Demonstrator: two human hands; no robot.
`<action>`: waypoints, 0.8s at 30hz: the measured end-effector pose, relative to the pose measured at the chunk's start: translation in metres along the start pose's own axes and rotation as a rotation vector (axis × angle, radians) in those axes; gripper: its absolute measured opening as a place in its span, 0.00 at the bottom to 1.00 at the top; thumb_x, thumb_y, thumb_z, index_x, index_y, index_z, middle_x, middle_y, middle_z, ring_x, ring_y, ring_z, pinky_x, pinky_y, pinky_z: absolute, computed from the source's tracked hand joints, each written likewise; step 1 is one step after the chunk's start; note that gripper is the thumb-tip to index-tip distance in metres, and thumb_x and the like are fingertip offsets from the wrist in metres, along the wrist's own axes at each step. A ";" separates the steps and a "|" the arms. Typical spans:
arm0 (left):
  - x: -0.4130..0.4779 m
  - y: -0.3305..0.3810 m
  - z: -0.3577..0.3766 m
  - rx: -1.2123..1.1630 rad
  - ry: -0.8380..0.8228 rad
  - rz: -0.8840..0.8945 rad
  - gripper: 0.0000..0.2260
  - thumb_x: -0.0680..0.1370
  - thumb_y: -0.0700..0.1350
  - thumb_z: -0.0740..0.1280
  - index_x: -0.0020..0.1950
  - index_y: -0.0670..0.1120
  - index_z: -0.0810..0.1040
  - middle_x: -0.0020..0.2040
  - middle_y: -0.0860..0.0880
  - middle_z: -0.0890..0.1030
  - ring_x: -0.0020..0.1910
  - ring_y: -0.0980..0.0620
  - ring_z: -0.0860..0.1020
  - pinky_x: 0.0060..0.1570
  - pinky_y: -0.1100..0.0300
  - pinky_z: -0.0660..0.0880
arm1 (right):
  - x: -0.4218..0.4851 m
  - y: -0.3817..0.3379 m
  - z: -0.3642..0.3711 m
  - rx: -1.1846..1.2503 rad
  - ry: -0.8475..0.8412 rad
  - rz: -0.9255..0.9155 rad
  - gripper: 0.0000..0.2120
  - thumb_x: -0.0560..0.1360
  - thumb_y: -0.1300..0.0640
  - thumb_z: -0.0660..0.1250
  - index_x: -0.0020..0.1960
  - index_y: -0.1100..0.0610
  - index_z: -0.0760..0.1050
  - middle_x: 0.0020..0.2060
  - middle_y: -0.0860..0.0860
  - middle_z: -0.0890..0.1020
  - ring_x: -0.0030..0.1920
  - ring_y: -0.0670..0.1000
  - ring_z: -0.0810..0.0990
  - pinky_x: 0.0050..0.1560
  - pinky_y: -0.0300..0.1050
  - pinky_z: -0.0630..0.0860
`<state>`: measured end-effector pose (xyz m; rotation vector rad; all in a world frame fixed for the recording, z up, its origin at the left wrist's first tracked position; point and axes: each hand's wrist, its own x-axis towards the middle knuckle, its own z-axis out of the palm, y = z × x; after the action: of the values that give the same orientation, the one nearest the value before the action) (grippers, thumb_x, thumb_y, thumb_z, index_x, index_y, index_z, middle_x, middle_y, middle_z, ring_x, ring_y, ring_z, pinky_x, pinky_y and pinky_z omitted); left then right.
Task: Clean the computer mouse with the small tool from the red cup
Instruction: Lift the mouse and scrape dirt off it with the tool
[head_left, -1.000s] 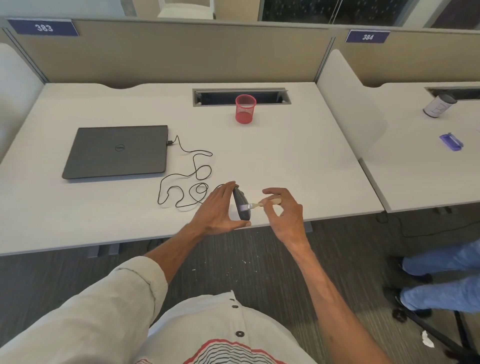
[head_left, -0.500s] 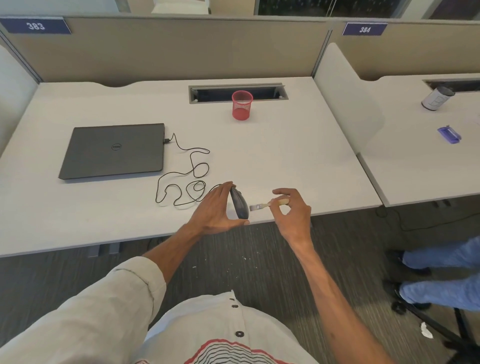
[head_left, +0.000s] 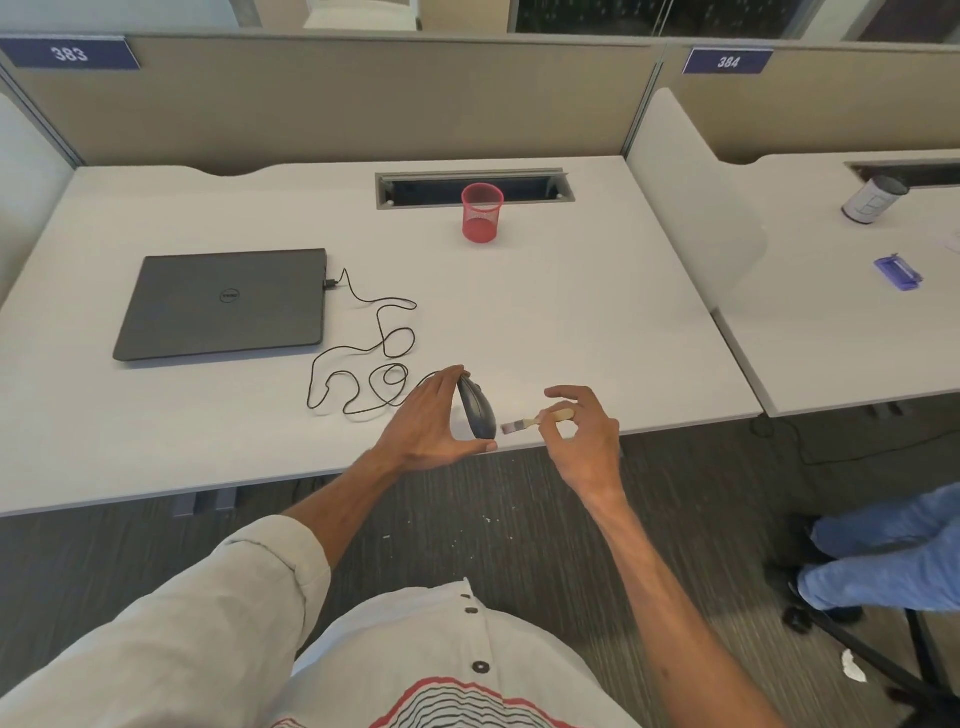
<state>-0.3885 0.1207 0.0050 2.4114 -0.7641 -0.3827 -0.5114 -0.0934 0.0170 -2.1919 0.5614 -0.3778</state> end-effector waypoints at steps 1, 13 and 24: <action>0.000 0.000 0.000 0.003 0.000 -0.002 0.54 0.70 0.71 0.80 0.86 0.48 0.61 0.83 0.50 0.69 0.81 0.49 0.70 0.82 0.49 0.68 | 0.001 0.000 -0.002 0.097 0.005 0.023 0.09 0.81 0.55 0.76 0.51 0.40 0.83 0.60 0.40 0.87 0.52 0.39 0.85 0.64 0.58 0.80; -0.002 0.004 0.000 0.015 0.007 -0.006 0.52 0.70 0.71 0.80 0.85 0.50 0.61 0.82 0.52 0.70 0.80 0.50 0.71 0.80 0.52 0.70 | 0.001 0.022 0.003 0.174 -0.057 0.163 0.11 0.82 0.57 0.76 0.63 0.50 0.82 0.57 0.42 0.86 0.53 0.37 0.85 0.52 0.29 0.78; -0.003 0.015 0.004 0.018 0.001 -0.014 0.53 0.70 0.72 0.79 0.85 0.49 0.60 0.83 0.51 0.69 0.80 0.50 0.71 0.81 0.50 0.69 | 0.003 0.025 -0.005 0.238 -0.110 0.244 0.06 0.84 0.55 0.73 0.61 0.49 0.84 0.55 0.41 0.86 0.51 0.34 0.83 0.47 0.27 0.74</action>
<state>-0.3986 0.1107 0.0107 2.4349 -0.7545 -0.3818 -0.5173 -0.1122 0.0006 -1.8782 0.6780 -0.1825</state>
